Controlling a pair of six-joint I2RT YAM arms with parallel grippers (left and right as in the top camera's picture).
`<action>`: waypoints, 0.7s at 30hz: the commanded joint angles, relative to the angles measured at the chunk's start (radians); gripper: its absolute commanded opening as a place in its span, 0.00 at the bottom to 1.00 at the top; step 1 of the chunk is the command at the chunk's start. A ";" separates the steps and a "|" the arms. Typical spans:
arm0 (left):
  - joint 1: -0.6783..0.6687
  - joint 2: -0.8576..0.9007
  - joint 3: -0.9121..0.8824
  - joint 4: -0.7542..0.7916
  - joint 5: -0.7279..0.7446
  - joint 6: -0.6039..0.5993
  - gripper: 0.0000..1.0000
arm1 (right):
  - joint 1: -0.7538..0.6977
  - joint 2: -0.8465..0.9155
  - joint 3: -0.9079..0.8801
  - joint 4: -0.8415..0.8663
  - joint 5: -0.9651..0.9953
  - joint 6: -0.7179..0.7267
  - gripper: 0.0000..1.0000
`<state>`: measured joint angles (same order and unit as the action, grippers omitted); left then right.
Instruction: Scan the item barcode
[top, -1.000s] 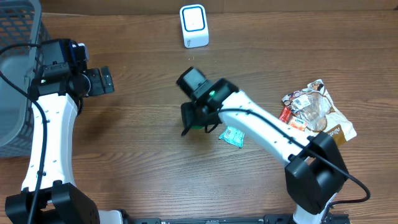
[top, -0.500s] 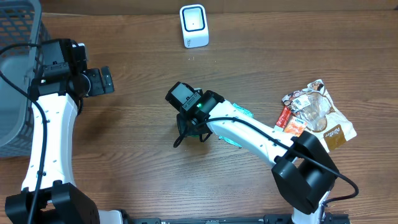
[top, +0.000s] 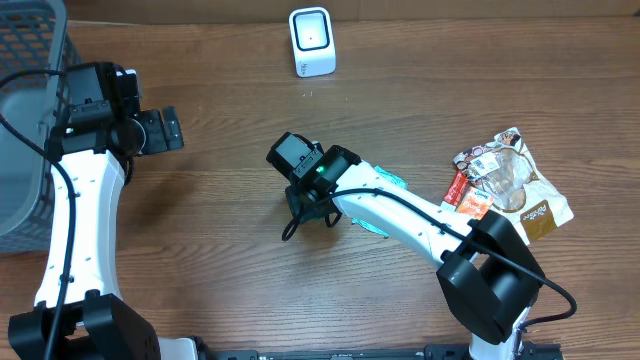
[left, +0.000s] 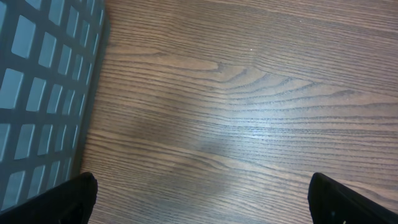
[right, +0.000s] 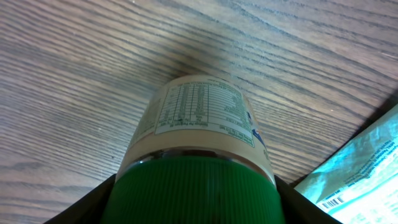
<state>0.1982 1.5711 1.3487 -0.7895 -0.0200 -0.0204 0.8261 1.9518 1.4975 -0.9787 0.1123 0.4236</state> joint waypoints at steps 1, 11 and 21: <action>-0.002 0.006 0.007 0.001 -0.003 -0.010 1.00 | 0.003 -0.008 -0.001 -0.002 0.023 -0.037 0.55; -0.002 0.006 0.007 0.001 -0.003 -0.010 1.00 | 0.003 -0.008 -0.001 -0.003 0.037 -0.193 0.56; -0.002 0.006 0.007 0.001 -0.003 -0.010 1.00 | 0.003 -0.008 -0.001 -0.003 0.037 -0.193 0.59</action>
<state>0.1982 1.5711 1.3487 -0.7895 -0.0200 -0.0204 0.8265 1.9518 1.4975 -0.9867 0.1360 0.2386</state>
